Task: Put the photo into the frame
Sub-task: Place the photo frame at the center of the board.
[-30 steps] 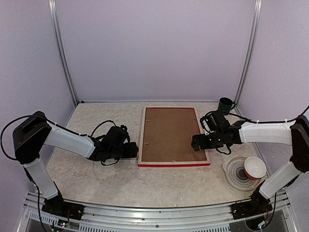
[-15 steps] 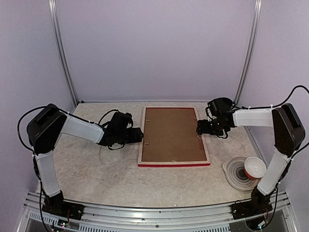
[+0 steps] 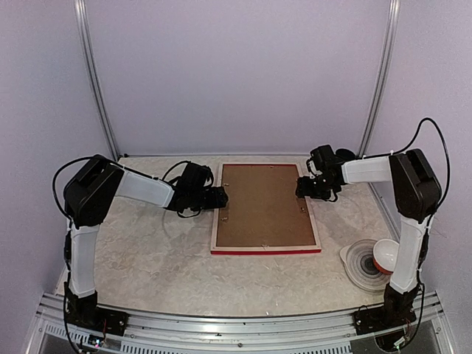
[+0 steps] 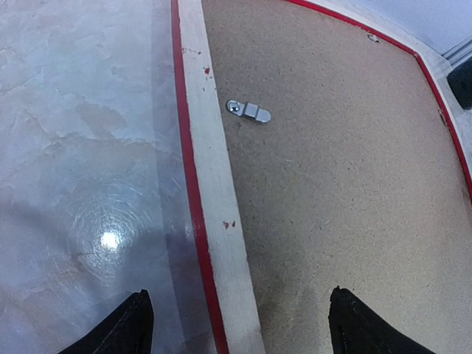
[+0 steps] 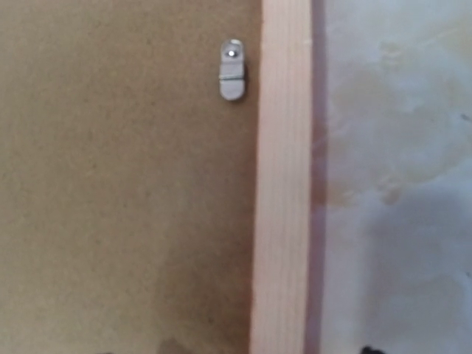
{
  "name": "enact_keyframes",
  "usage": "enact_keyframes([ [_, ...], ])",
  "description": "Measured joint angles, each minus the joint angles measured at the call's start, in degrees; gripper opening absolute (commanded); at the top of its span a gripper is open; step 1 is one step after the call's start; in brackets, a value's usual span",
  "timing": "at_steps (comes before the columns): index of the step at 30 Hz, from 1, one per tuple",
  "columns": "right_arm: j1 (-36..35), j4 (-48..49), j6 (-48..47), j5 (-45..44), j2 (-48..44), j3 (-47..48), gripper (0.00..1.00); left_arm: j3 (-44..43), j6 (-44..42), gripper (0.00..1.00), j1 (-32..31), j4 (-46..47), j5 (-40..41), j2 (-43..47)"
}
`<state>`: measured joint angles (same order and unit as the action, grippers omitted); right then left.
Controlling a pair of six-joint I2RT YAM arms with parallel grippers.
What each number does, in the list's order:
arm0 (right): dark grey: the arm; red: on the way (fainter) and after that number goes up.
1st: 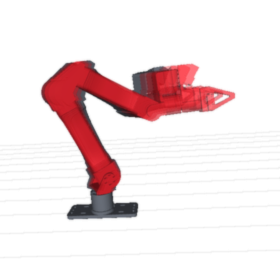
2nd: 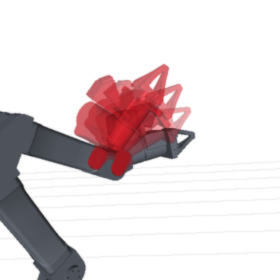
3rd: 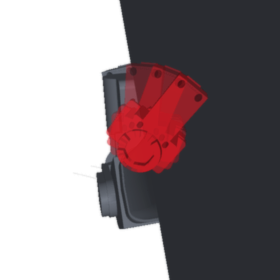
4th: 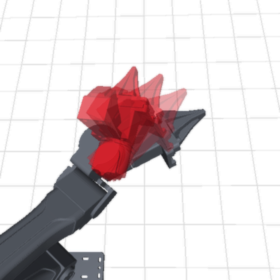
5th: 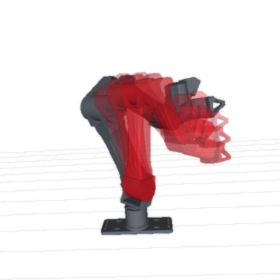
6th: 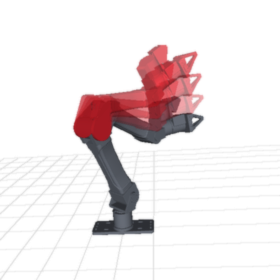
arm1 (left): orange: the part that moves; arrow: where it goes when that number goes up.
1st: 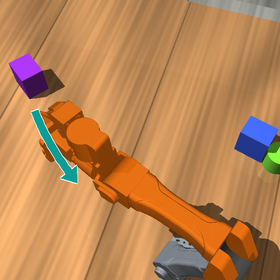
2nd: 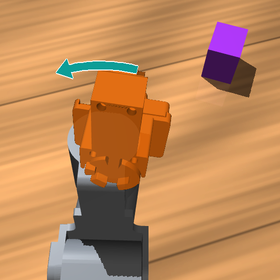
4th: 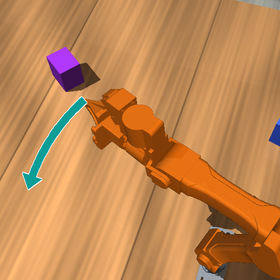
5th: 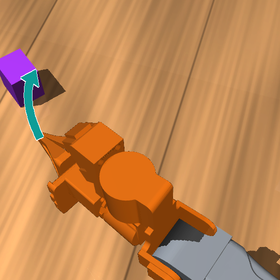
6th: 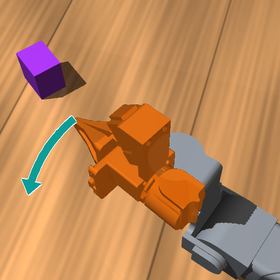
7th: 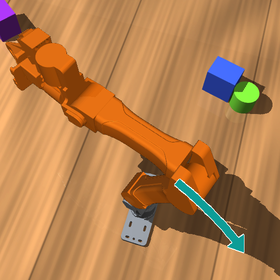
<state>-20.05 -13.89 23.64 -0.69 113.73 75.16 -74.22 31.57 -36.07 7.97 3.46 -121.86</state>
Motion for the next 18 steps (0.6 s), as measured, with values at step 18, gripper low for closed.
enact_keyframes([
  [18, 0.2, 3.5, -1.5, 5.4, 0.3, -4.0, 0.68, 5.0, 0.1, 0.49, 0.2, 6.5, -4.0, 0.3],
])
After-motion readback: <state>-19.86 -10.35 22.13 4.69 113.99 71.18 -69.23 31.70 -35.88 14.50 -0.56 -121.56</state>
